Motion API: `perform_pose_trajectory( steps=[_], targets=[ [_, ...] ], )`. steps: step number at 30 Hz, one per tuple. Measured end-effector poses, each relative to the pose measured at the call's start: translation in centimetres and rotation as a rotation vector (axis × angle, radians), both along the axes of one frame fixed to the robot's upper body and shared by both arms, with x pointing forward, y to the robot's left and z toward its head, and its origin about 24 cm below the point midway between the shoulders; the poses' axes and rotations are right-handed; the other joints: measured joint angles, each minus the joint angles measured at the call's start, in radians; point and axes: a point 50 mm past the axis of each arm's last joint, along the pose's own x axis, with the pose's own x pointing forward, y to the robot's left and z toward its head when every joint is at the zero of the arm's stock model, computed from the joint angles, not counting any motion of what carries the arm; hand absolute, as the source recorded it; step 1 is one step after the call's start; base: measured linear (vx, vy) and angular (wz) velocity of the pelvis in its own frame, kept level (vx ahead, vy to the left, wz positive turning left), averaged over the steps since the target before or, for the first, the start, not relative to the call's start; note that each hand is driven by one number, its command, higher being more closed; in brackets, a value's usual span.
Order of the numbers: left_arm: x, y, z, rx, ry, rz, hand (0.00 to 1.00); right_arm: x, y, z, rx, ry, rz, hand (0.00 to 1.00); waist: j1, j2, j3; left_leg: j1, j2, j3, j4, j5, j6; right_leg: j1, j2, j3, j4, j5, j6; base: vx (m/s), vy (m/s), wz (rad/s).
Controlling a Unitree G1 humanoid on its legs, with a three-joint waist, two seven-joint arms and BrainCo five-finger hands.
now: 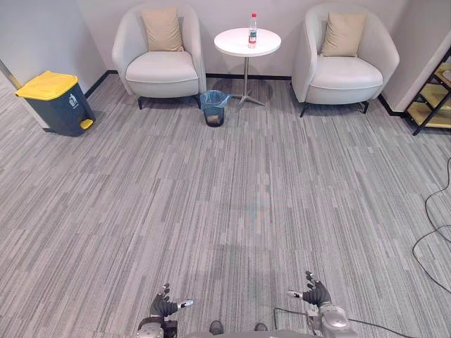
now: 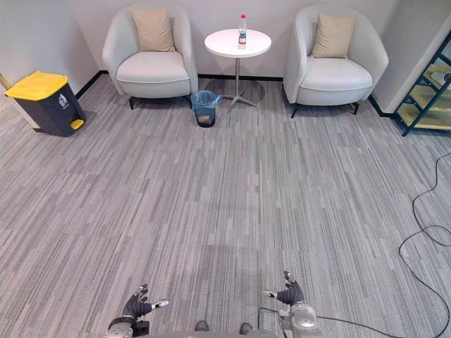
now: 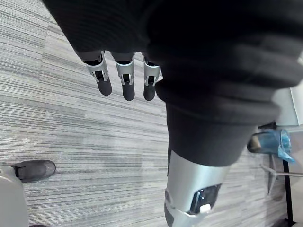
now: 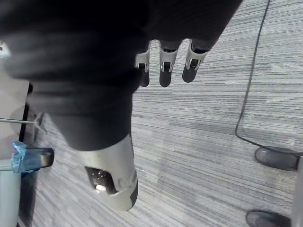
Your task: Gather rubbish on tea table into small bin, then transfer packed bag to large trash can.
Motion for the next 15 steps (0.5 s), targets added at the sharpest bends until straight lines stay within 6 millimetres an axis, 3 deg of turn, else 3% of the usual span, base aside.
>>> perform_pose_trajectory(
  steps=[15],
  targets=[
    [-0.6, 0.2, -0.3, -0.013, 0.029, 0.013, 0.0, -1.2, -2.4, 0.0, 0.005, 0.002, -0.162, 0.0, 0.0, 0.002, -0.012, -0.002, 0.0, -0.009, -0.002, 0.001, 0.001, 0.002, 0.001, -0.01, -0.003, 0.0, 0.0, 0.0, -0.005, 0.01]
  ],
)
